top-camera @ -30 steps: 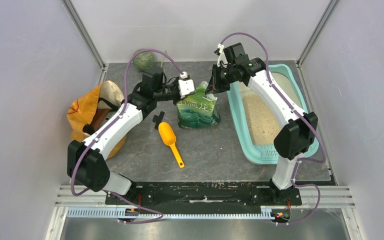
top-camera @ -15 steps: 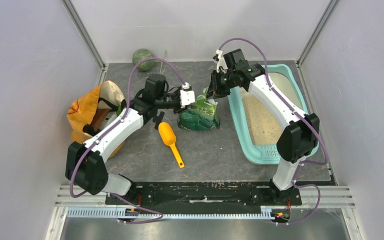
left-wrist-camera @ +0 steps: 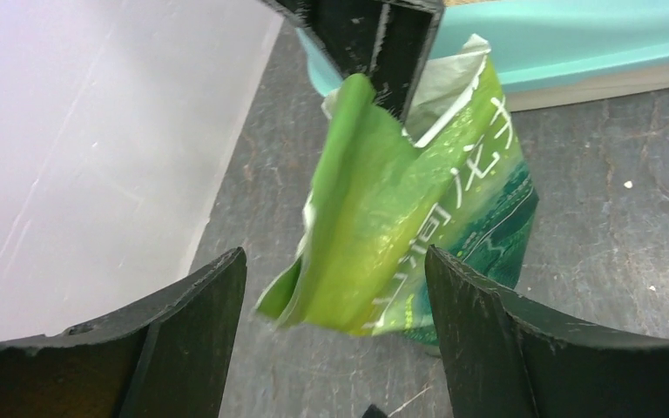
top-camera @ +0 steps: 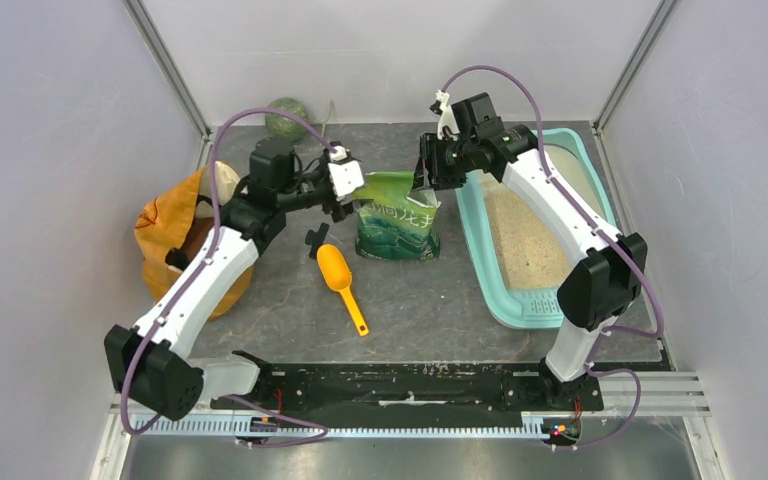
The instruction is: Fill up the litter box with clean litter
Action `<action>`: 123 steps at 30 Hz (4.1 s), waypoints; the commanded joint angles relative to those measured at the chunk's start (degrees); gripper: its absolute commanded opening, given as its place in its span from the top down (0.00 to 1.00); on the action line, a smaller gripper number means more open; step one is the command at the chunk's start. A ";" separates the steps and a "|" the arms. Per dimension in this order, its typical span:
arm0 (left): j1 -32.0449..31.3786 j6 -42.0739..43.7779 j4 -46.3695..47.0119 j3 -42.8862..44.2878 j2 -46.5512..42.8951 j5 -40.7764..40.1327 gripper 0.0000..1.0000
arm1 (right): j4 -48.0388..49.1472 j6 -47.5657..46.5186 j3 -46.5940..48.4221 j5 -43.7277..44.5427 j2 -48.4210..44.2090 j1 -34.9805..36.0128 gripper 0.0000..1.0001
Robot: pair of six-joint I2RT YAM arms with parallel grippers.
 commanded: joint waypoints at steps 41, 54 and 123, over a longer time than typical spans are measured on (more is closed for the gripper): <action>16.74 -19.29 -31.35 3.67 21.32 -9.79 0.32 | 4.81 -4.10 -3.57 4.83 -13.70 -0.51 0.09; 16.47 -18.53 -31.18 4.76 31.58 -5.04 0.40 | 4.16 -5.23 -2.91 6.99 -15.68 -0.48 0.08; 12.28 -125.20 30.00 41.42 28.41 -3.68 0.98 | 29.77 16.87 23.74 -22.99 -3.93 -13.70 0.11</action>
